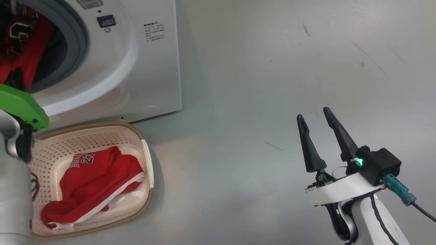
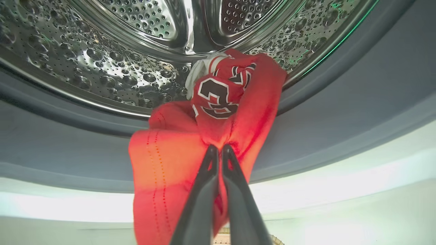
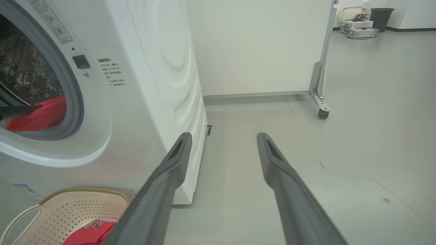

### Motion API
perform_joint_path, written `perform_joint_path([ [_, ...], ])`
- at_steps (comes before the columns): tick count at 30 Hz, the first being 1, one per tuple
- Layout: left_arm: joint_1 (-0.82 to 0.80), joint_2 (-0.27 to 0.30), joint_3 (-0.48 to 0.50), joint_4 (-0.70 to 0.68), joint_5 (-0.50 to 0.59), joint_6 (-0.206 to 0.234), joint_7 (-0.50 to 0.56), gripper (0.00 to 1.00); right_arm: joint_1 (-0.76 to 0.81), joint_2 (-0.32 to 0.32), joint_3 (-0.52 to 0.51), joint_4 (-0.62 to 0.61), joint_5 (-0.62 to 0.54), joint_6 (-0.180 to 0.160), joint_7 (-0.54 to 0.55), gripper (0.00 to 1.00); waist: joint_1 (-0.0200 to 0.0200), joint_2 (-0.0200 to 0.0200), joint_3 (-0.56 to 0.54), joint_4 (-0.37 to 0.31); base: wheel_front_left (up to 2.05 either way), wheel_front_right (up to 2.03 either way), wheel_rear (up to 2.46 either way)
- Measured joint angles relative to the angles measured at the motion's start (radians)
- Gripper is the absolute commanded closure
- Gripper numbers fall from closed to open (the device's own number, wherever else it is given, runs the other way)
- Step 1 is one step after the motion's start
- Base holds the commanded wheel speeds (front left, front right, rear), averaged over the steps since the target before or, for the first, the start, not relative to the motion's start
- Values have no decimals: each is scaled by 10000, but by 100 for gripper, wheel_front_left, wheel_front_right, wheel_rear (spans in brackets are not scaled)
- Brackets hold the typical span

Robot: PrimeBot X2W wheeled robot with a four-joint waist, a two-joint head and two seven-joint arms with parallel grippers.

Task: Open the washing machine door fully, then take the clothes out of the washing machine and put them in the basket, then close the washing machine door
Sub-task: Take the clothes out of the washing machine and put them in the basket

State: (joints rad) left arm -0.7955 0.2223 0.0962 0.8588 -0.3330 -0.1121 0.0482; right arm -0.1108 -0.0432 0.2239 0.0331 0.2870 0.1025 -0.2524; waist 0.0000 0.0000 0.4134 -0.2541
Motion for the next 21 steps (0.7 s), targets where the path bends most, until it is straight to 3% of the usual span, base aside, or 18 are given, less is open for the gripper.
perform_joint_path([
  [13,1705,-391,-650,-334,88,-81,-1896,100,346,-61,-94,236,-82,4,0,0,0,0,-1044,559,0,0,0],
  [21,2132,-593,-725,-1329,35,-86,-3005,100,755,-102,-198,301,-82,4,0,0,0,0,-1683,787,0,0,0],
])
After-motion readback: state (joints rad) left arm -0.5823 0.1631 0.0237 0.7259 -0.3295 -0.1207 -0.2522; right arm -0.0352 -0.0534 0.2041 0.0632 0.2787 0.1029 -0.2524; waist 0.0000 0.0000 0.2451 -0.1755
